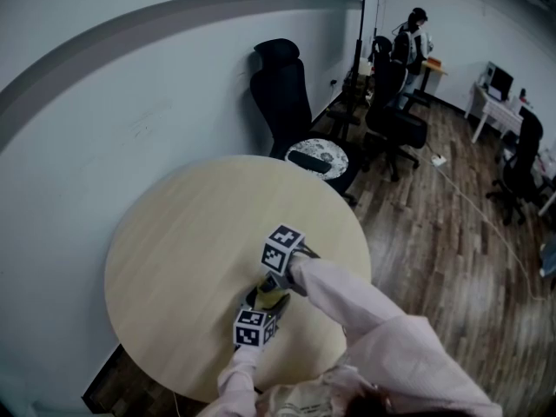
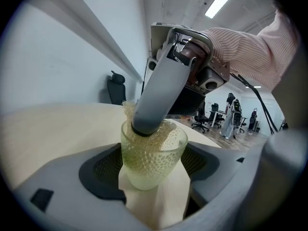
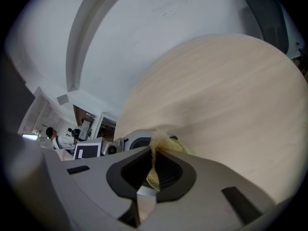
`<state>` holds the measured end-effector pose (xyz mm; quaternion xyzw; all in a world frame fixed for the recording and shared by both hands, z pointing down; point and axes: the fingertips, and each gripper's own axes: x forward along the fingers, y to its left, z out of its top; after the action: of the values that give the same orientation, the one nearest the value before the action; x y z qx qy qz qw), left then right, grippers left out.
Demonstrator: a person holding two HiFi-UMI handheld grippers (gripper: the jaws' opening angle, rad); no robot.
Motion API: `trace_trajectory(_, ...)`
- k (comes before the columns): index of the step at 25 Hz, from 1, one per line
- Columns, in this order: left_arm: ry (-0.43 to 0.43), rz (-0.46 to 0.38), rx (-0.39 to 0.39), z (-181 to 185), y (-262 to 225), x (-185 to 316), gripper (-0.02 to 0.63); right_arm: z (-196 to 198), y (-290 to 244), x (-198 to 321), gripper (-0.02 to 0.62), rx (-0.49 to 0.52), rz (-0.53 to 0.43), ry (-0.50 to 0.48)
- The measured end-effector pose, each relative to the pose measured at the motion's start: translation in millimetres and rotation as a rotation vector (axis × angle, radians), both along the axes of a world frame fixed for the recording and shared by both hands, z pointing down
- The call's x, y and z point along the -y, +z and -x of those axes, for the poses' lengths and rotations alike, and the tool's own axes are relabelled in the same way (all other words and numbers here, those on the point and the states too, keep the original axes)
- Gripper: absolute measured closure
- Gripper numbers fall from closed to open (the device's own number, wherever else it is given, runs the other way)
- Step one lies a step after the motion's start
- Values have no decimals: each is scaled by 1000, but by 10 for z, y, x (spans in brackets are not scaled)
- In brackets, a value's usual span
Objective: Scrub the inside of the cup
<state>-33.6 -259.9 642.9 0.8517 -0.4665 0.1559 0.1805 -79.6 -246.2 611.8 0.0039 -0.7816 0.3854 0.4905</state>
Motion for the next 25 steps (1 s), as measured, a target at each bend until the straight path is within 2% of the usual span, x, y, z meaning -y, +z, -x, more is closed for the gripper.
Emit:
trace_trajectory(4,0,2,0,-12,4,3,229,-23,-41,-15,570,7,-49,-83)
trace_trajectory(11,-1,3,-2,-17,-3,-5,229,-136,-80,-88,569,22,-213,-379)
trace_trajectory(17,-1,5,-4,-8,-12,-9,229,-140,-129,-133,569,67,-328,-559)
trace_trajectory(23,-3,2,-3,-8,-9,5,229,-197,-186,-135,568,78,-604,-915)
trace_trajectory(25,-3,3,-2,-10,-4,6,229,-197,-247,-146,568,86,-678,-998)
